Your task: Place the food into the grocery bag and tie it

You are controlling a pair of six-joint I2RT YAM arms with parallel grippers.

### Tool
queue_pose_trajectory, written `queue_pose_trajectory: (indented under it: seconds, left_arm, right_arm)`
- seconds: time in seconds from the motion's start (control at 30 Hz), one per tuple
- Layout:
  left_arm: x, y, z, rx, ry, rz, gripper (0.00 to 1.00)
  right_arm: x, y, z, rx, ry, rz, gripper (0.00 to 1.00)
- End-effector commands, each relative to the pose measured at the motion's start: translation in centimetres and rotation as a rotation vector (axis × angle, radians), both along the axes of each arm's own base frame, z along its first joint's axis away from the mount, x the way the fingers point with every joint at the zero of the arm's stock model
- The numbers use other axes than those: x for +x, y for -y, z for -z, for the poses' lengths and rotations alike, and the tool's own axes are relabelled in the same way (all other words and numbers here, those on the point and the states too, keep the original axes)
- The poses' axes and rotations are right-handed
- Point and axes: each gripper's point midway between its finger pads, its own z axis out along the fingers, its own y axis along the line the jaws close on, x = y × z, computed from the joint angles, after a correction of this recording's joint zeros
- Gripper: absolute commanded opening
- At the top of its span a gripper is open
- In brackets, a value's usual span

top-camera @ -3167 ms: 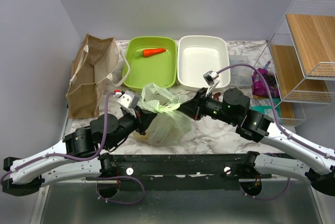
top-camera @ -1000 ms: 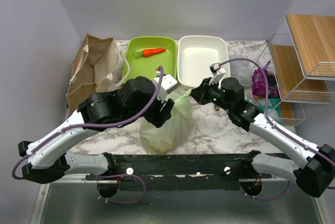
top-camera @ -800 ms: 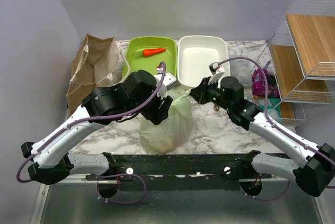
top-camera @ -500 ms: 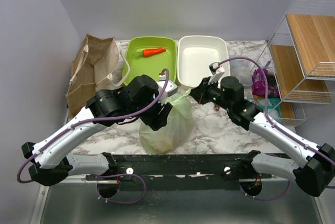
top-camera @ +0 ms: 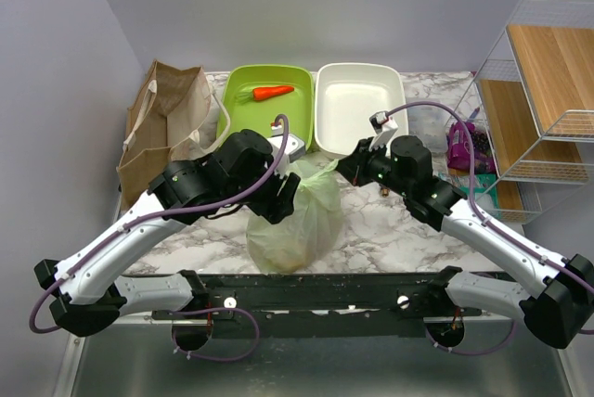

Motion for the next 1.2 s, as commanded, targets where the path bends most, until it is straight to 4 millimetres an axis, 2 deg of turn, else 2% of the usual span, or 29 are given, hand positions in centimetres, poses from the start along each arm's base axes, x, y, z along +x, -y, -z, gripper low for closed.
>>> queue_pose_trajectory:
  seconds: [0.0,0.3,0.73,0.83,1.07,1.17]
  left_arm:
    - [1.1,-0.1,-0.9,-0.019,0.058,-0.026,0.59]
    - [1.9,0.1,0.4,-0.015,0.051,-0.049,0.48]
    - [3.2,-0.8,1.4,0.015,0.081,-0.099,0.46]
    - [3.3,-0.8,1.7,0.013,0.075,-0.102,0.37]
    - [3.5,-0.6,1.7,-0.013,0.071,-0.117,0.00]
    - [3.3,-0.7,0.7,-0.038,0.078,-0.121,0.00]
  right_arm:
    - [-0.5,-0.2,-1.4,0.023,0.008,-0.025,0.01]
    - [-0.6,-0.3,-1.2,0.015,0.005,-0.033,0.01]
    - [-0.4,-0.7,-1.3,0.016,0.007,-0.046,0.01]
    - [-0.4,-0.7,-1.2,0.014,0.006,-0.047,0.01]
    - [-0.4,-0.8,-1.1,0.015,0.001,-0.047,0.01]
    - [-0.3,-0.7,-1.2,0.017,0.001,-0.043,0.01]
